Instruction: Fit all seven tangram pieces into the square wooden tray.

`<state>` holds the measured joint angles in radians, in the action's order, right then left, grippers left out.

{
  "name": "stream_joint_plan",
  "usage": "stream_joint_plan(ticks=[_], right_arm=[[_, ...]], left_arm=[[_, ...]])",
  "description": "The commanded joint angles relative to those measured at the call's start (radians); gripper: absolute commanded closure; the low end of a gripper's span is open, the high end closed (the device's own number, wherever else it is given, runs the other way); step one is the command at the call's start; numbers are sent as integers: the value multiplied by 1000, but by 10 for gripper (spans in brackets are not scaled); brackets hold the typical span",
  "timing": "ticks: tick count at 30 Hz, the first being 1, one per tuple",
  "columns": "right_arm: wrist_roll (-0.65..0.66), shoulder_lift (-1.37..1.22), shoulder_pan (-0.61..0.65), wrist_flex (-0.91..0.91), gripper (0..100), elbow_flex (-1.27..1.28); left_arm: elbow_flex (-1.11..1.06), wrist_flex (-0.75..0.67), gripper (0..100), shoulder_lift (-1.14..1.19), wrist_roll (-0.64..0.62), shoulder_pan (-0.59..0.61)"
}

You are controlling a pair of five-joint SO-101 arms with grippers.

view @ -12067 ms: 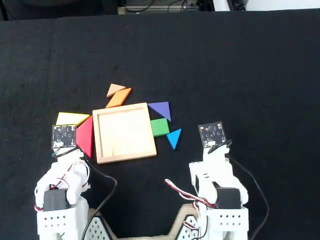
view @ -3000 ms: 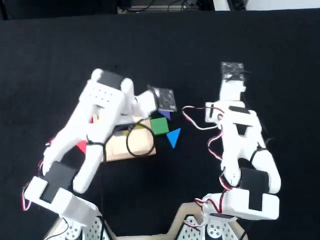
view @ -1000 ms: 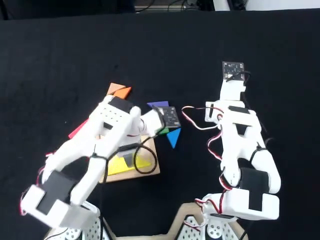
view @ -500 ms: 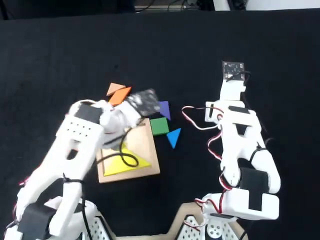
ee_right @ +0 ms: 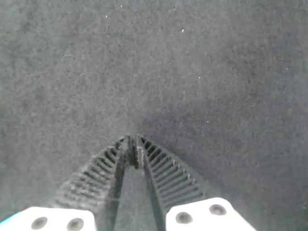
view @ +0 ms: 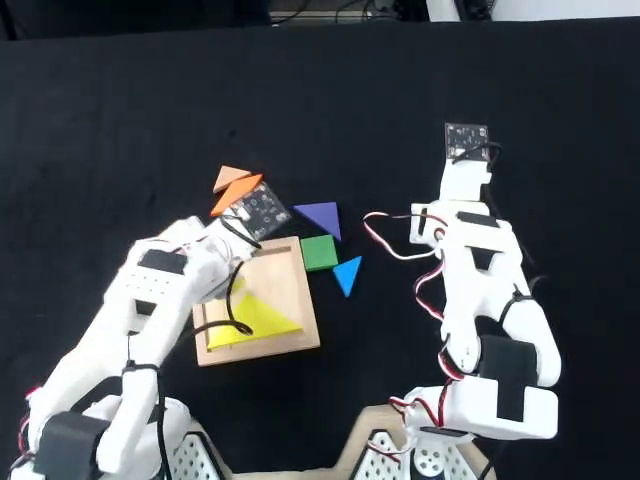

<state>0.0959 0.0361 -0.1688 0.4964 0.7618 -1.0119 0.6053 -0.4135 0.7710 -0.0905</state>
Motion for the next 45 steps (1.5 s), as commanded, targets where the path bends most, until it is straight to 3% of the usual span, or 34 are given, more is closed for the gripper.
stream_joint_plan(ticks=[1,18,29,32,38,45], right_arm=[[-5,1,15,-21,986,-50],[-5,-1,15,-21,986,-50],[-5,2,15,-21,986,-50],[-5,2,15,-21,986,-50],[-5,1,17,-21,986,-50],[-5,1,37,-21,986,-50]], left_arm=[[21,26,736,-60,-8,22],[-91,58,736,-80,-11,-140],[116,54,736,-68,-3,-27],[97,57,736,-66,12,-22],[28,57,736,-66,195,47],[-38,-12,736,-66,219,101]])
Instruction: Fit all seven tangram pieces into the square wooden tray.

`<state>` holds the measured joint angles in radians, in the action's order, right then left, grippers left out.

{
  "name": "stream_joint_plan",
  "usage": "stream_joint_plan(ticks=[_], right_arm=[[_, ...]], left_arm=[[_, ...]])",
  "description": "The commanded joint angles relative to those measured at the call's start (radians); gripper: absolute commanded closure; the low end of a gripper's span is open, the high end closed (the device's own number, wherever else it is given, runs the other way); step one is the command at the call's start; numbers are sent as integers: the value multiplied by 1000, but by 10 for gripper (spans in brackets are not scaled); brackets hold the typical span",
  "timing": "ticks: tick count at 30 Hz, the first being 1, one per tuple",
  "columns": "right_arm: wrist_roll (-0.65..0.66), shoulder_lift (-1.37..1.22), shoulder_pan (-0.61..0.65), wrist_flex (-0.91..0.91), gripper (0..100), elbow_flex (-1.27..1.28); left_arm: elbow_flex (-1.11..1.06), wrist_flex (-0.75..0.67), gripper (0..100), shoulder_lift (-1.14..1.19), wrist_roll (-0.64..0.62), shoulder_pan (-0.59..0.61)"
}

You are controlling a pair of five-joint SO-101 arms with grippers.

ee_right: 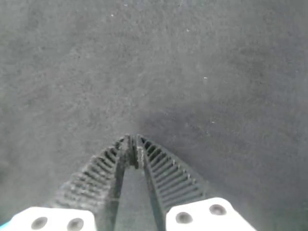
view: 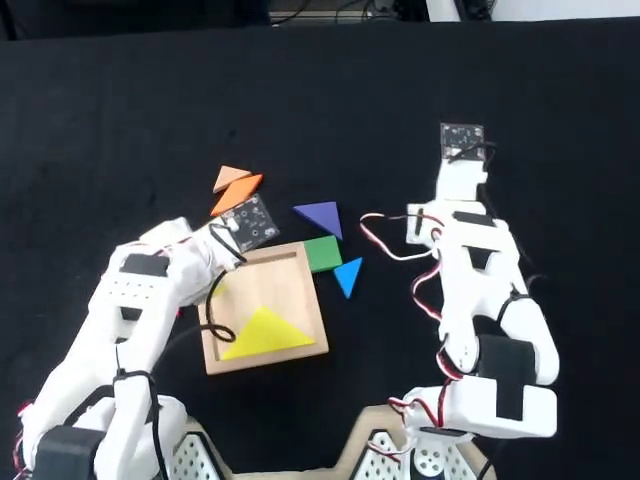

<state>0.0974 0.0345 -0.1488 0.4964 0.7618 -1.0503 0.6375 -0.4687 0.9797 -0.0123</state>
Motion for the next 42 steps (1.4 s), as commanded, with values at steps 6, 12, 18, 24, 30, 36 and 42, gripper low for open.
stream_joint_plan(ticks=[6,12,18,24,30,36,42], right_arm=[[-6,2,15,-21,986,-47],[-6,2,15,-21,986,-47],[-6,2,15,-21,986,-48],[-6,2,15,-21,986,-48],[-6,2,17,-21,985,-48],[-6,1,17,-21,985,-48],[-6,1,17,-21,985,-50]], left_arm=[[2,-114,736,41,11,33],[70,-121,736,180,11,28],[157,-124,736,261,11,38],[226,-124,736,313,11,35],[328,-124,736,410,12,44],[427,-123,736,500,12,73],[432,-121,736,517,12,70]])
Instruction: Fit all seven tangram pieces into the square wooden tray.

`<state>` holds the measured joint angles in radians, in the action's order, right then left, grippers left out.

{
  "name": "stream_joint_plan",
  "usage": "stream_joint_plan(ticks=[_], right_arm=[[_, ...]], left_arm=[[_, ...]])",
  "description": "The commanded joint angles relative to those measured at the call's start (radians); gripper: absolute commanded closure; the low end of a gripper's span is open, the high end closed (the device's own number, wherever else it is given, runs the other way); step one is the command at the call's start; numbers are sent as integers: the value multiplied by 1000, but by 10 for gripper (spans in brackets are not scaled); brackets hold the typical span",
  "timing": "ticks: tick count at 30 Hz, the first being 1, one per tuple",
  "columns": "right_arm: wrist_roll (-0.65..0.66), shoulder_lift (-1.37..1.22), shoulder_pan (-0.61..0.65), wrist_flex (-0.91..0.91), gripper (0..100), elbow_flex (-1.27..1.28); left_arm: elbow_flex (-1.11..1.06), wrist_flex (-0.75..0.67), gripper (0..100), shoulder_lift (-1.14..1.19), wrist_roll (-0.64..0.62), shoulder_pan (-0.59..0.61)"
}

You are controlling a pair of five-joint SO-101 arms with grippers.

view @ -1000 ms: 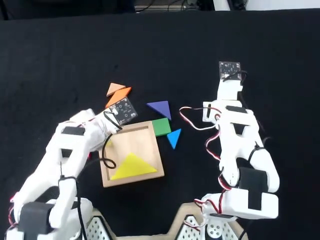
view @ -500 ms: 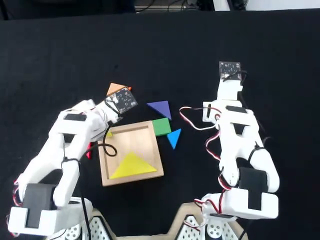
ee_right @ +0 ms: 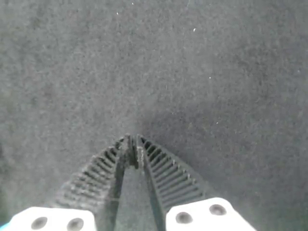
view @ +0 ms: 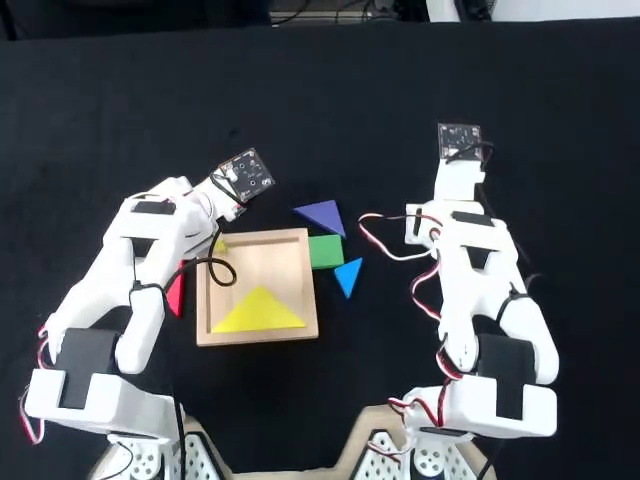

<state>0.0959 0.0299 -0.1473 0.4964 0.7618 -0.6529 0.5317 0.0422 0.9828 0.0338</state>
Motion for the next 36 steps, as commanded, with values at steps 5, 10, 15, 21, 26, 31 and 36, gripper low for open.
stream_joint_plan(ticks=[5,10,15,21,26,31,36], right_arm=[[-5,5,15,-21,985,-50],[-5,5,15,-21,984,-50],[34,5,15,-21,986,-50],[37,5,15,-21,986,-50],[37,5,15,-20,986,-48],[37,5,15,-20,986,-47],[37,5,15,-20,986,-45]], left_arm=[[101,68,736,6,9,21],[209,213,736,5,9,22],[381,563,736,-87,2,18],[496,807,736,-316,-3,8],[453,842,736,-526,-41,87],[438,1028,737,-690,-232,219],[438,1140,732,-750,-502,367]])
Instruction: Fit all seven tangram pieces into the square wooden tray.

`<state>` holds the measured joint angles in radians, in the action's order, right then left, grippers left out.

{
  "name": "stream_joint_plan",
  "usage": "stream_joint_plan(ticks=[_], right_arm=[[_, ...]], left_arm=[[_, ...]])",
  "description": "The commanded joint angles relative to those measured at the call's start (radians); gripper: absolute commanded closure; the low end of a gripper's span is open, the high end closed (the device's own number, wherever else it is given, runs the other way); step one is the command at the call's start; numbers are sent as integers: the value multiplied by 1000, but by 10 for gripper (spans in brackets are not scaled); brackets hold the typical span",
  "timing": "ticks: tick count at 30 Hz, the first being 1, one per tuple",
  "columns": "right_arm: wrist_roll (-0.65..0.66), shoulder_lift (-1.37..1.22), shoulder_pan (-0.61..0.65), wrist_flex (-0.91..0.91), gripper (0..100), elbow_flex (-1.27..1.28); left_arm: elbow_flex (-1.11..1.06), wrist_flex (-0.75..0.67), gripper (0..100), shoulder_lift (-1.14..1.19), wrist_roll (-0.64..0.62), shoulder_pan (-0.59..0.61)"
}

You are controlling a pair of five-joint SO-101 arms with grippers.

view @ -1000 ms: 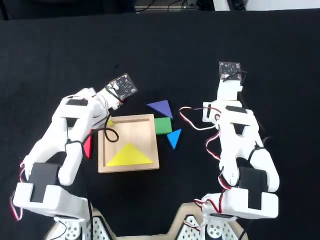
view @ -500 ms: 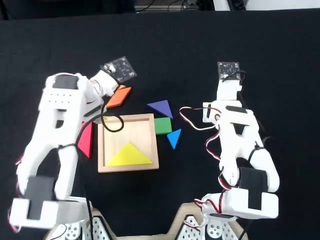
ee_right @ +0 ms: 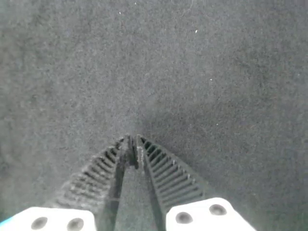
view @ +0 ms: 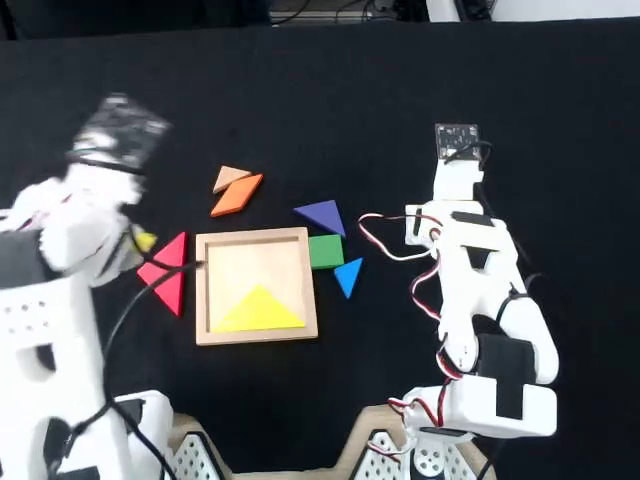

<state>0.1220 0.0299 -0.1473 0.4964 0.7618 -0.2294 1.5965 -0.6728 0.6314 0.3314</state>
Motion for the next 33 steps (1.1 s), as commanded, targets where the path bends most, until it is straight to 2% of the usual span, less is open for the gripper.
stream_joint_plan(ticks=[1,3,8,14,18,30,33], right_arm=[[11,5,15,-20,986,-44],[11,5,15,-18,986,-44],[11,5,15,-17,986,-44],[11,5,15,-17,986,-44],[11,5,17,-18,985,-44],[11,5,35,-18,984,-44],[11,5,35,-18,984,-44]], left_arm=[[4,115,732,-28,-187,73],[-45,166,732,17,-247,73],[-124,86,732,269,-390,71],[-36,-5,727,516,-391,41],[-35,-118,652,568,-413,42],[-27,-347,652,861,-413,22],[-27,-394,677,895,-405,33]])
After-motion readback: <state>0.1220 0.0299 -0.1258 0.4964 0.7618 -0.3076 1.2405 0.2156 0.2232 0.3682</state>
